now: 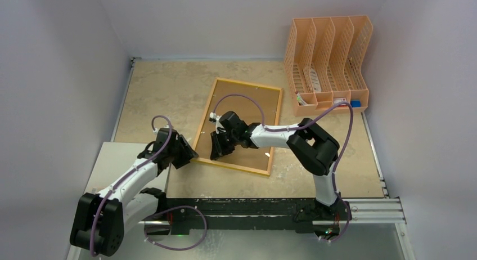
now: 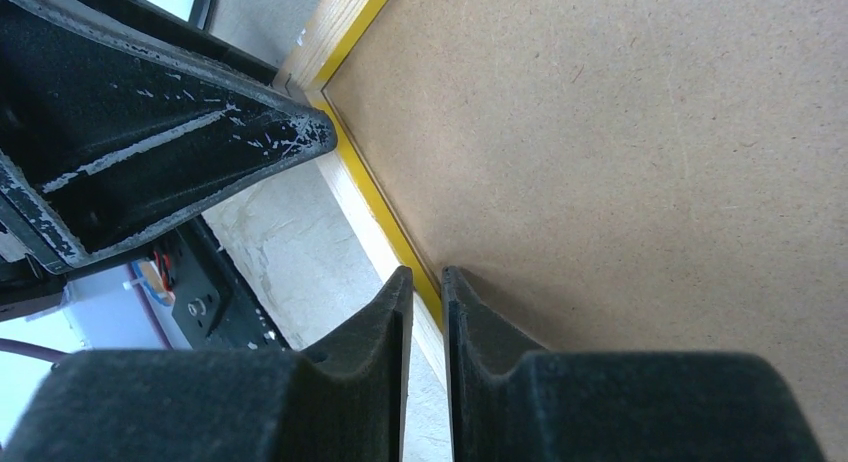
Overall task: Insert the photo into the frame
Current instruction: Install the photo frame at the center of the board.
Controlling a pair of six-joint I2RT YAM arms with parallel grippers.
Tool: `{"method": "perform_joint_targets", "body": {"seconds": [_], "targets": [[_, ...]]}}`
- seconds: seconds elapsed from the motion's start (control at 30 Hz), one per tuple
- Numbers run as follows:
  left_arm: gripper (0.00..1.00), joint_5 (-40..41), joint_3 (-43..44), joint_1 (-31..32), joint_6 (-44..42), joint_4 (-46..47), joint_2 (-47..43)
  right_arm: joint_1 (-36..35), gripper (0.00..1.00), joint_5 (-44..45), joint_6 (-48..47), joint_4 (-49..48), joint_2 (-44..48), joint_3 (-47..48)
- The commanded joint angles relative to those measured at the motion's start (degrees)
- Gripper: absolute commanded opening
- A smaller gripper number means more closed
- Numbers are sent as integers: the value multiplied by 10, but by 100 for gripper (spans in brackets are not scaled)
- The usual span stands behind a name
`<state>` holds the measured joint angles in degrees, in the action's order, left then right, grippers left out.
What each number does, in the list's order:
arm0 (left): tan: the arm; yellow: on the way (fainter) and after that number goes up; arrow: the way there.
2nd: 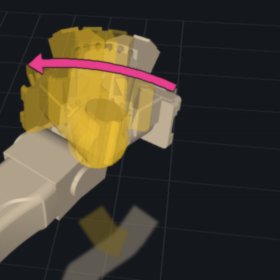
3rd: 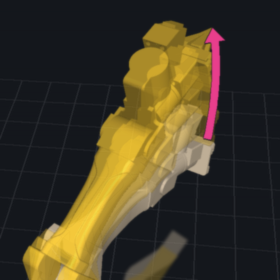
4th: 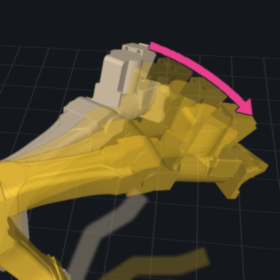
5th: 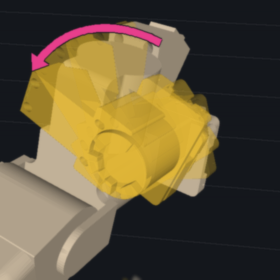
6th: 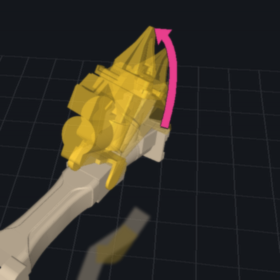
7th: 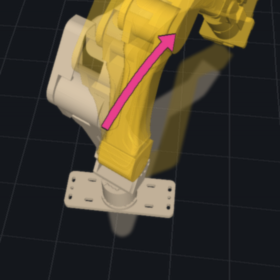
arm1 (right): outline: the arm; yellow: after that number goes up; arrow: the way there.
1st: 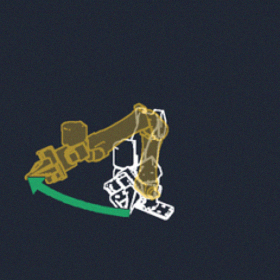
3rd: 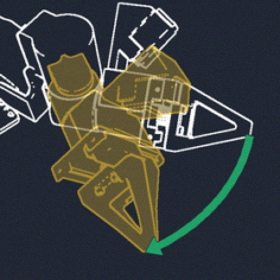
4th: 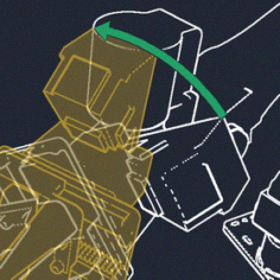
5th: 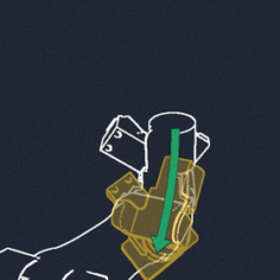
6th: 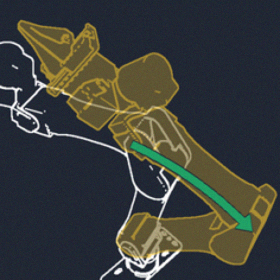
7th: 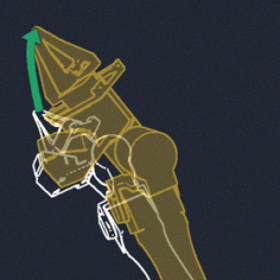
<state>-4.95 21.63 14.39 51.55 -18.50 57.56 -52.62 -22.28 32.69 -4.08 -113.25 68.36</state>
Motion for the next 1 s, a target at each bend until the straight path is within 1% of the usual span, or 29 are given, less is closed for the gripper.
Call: {"method": "perform_joint_targets", "body": {"seconds": [0.0,0.47,0.6,0.7,0.8,0.9,0.97], "targets": [[48,16,-14,3,-4,4,9,-3,19,0,-17,49,-7,13],[48,30,-10,3,-5,1,7,-3,19,31,-21,115,-14,32],[47,31,-8,3,-6,1,8,-2,21,11,-21,80,13,24],[47,34,-5,3,-5,7,9,-3,24,1,-12,55,44,31],[48,44,2,3,-5,13,9,-1,29,40,5,43,78,39],[51,49,9,2,-5,22,12,5,32,110,27,43,109,24],[52,48,11,1,-6,37,19,26,34,157,34,44,127,10]]}}
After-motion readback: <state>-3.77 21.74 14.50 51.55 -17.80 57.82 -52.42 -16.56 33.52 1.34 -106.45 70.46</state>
